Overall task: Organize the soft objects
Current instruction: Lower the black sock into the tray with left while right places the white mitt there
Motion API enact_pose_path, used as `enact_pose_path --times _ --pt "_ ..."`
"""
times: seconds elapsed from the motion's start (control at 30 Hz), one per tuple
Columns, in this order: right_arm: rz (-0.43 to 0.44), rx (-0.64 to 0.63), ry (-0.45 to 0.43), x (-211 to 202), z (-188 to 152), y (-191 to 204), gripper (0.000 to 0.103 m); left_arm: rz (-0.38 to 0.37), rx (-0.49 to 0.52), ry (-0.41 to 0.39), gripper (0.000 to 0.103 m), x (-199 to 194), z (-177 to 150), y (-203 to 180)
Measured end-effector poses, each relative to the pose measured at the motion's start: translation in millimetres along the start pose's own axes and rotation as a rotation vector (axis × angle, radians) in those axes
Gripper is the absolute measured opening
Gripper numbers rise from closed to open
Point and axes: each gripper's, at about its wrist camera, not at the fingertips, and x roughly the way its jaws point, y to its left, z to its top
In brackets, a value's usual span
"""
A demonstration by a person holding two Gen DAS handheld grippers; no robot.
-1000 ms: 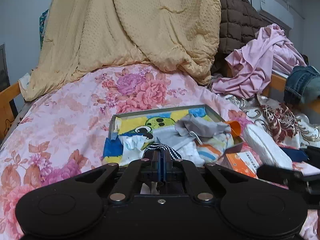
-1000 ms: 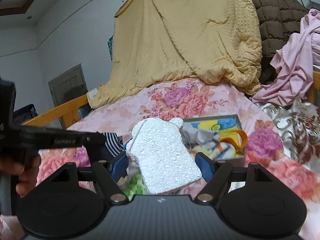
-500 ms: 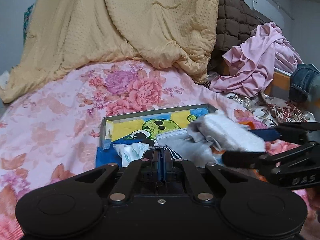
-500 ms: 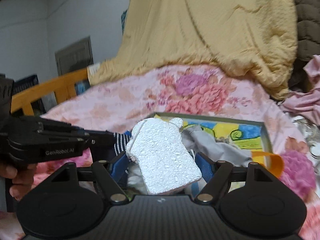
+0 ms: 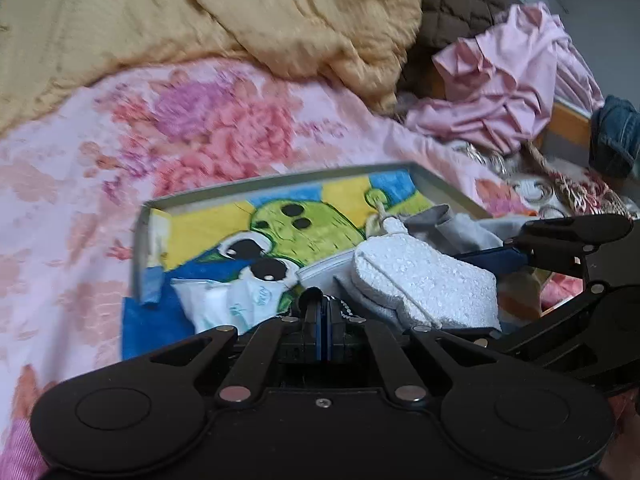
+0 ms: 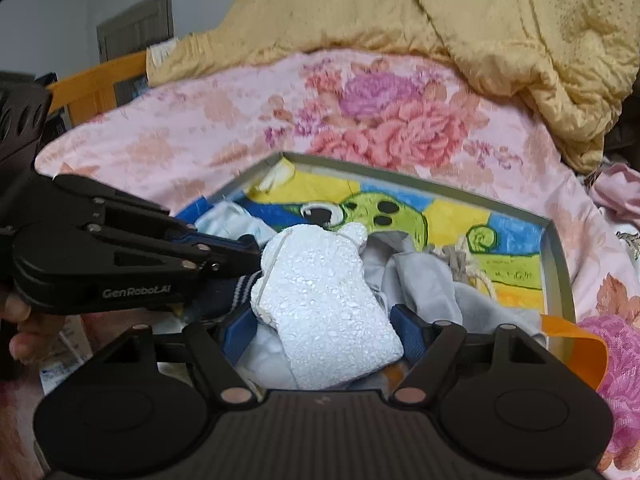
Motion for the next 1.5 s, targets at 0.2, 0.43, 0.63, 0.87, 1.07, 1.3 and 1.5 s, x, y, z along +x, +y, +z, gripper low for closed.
enact_pose_path --times 0.2,0.43,0.63,0.87,1.07,1.3,1.5 --pt "-0.024 -0.083 0.077 21 12 -5 0.077 -0.045 -0.004 0.090 0.001 27 10 8" --pt "-0.059 -0.165 0.107 41 20 -6 0.077 -0.039 -0.074 0.098 0.001 45 12 22" --pt "-0.087 -0.166 0.100 54 26 -12 0.077 -0.016 -0.085 0.085 0.002 50 15 29" --pt "-0.108 -0.166 0.091 58 26 -14 0.071 0.014 -0.096 0.084 0.003 53 16 33" --pt "-0.136 -0.170 0.066 59 24 -14 0.070 0.045 -0.102 0.073 0.008 47 12 32" --pt "-0.200 -0.177 0.064 66 25 -19 0.070 0.066 -0.111 0.040 0.012 37 8 30" --pt "-0.227 -0.167 0.052 63 25 -19 0.070 0.087 -0.103 0.024 0.016 30 3 27"
